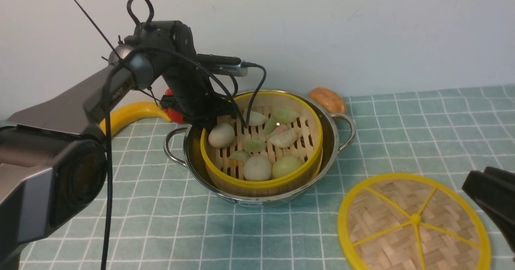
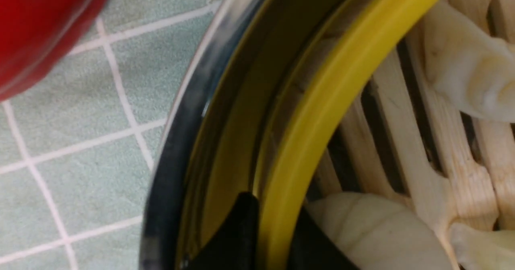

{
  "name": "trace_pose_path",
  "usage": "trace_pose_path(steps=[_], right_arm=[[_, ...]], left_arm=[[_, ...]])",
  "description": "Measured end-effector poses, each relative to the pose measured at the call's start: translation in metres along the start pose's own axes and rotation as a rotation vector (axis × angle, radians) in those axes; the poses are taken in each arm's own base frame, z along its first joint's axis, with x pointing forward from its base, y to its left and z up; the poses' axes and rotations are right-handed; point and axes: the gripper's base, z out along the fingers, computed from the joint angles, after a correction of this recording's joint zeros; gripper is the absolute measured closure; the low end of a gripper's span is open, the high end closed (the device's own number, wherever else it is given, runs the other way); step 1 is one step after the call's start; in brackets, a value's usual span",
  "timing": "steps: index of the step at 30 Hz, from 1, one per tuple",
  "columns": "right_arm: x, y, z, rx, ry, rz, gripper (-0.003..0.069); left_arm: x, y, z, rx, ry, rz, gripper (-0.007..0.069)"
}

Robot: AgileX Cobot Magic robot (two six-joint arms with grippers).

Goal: Place the steamer in the pot on the blue tablecloth, and put the lid on the steamer.
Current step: 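Place the bamboo steamer basket with dumplings into the steel pot with the left gripper, then move the gripper down to the bamboo steamer lid and grasp its center knob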

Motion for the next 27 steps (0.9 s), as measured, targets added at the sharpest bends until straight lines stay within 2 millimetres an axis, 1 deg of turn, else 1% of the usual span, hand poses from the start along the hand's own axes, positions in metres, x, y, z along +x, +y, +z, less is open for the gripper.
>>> trace_pose_path(steps=[3,4,5,7,9,10,11,13,15,16,17,18,20,21,22,23,24,25,26,27], right_arm=[[0.000,0.000,0.000,-0.004,0.000,0.002,0.0419],[0.000,0.001,0.000,-0.010,-0.001,0.002,0.0419],[0.000,0.001,0.000,-0.011,-0.002,0.002,0.0419],[0.000,0.003,0.000,-0.032,-0.004,0.002,0.0419],[-0.001,0.006,0.000,-0.061,-0.008,0.002,0.0419],[-0.001,0.006,0.000,-0.067,-0.009,0.002,0.0419],[-0.001,0.008,0.000,-0.084,-0.011,0.002,0.0419],[-0.003,0.011,-0.001,-0.119,-0.019,0.000,0.0419],[-0.012,0.021,-0.002,-0.194,-0.053,-0.016,0.0419],[-0.013,0.023,-0.002,-0.203,-0.058,-0.021,0.0419],[-0.024,0.033,-0.004,-0.271,-0.097,-0.048,0.0419],[-0.033,0.041,-0.007,-0.324,-0.132,-0.076,0.0419],[-0.052,0.058,-0.013,-0.426,-0.210,-0.144,0.0419],[-0.056,0.061,-0.015,-0.446,-0.225,-0.151,0.0419],[-0.070,0.073,-0.019,-0.521,-0.275,-0.185,0.0419],[-0.076,0.078,-0.021,-0.556,-0.294,-0.192,0.0419],[-0.078,0.081,-0.022,-0.573,-0.301,-0.193,0.0419],[-0.084,0.089,-0.021,-0.648,-0.300,-0.202,0.0419],[-0.084,0.092,-0.019,-0.681,-0.281,-0.203,0.0419],[-0.083,0.092,-0.016,-0.688,-0.265,-0.202,0.0419]], left_arm=[[0.000,-0.001,-0.001,0.005,0.001,-0.002,0.0537],[0.000,-0.001,-0.003,0.005,0.005,-0.001,0.0511],[0.000,-0.001,-0.004,0.005,0.006,-0.001,0.0506],[-0.001,-0.001,-0.008,0.005,0.011,0.000,0.0452],[-0.005,-0.001,-0.017,-0.006,-0.005,0.007,0.0379],[-0.005,0.000,-0.018,-0.010,-0.008,0.009,0.0368],[-0.010,0.001,-0.027,-0.030,-0.037,0.018,0.0328],[-0.018,0.003,-0.045,-0.064,-0.096,0.030,0.0281],[-0.025,0.003,-0.071,-0.085,-0.168,0.024,0.0239],[-0.025,0.002,-0.075,-0.085,-0.179,0.023,0.0233],[-0.027,0.002,-0.095,-0.086,-0.228,0.007,0.0216],[-0.027,0.001,-0.107,-0.086,-0.254,-0.003,0.0212],[-0.024,-0.004,-0.145,-0.068,-0.330,-0.024,0.0207],[-0.024,-0.004,-0.148,-0.065,-0.336,-0.024,0.0207],[-0.019,-0.010,-0.180,-0.034,-0.398,-0.032,0.0211],[-0.016,-0.012,-0.194,-0.020,-0.426,-0.033,0.0216],[-0.014,-0.013,-0.201,-0.016,-0.440,-0.032,0.0219],[-0.006,-0.019,-0.232,0.023,-0.502,-0.028,0.0239],[0.000,-0.023,-0.251,0.040,-0.538,-0.020,0.0251],[0.000,-0.023,-0.251,0.040,-0.538,-0.019,0.0254]])
